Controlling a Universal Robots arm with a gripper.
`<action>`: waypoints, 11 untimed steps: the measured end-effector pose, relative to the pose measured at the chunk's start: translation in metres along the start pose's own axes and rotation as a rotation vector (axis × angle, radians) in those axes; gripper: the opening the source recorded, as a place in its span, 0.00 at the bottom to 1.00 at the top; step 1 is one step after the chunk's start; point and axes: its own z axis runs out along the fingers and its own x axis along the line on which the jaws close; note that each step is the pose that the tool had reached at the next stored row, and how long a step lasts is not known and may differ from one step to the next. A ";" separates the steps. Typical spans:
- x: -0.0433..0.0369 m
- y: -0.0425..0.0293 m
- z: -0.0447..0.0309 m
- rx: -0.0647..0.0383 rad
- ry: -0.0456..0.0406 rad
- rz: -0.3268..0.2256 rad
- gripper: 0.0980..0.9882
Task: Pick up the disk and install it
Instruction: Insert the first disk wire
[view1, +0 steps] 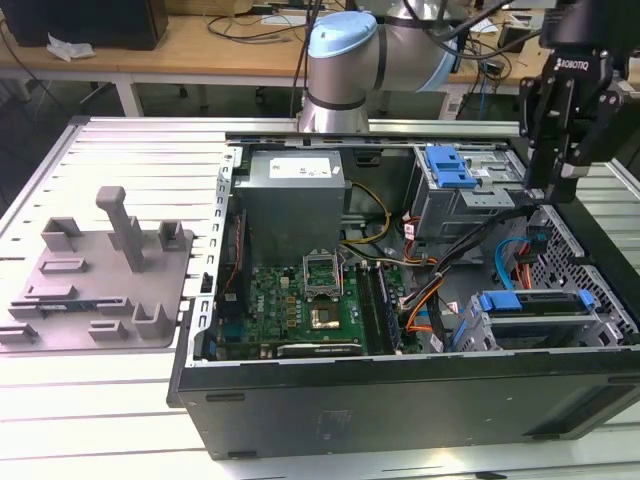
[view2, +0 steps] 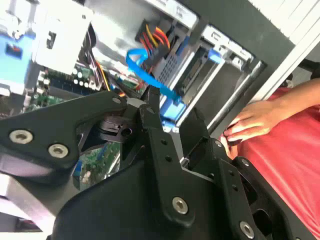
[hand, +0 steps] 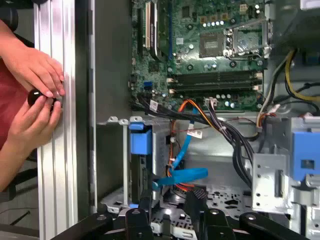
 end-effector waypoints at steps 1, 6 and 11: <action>-0.0022 -0.0040 0.0006 0.000 0.0009 0.000 0.38; -0.0139 -0.0217 0.0020 0.000 0.0055 0.000 0.38; -0.0273 -0.0379 0.0041 -0.002 0.0117 0.004 0.38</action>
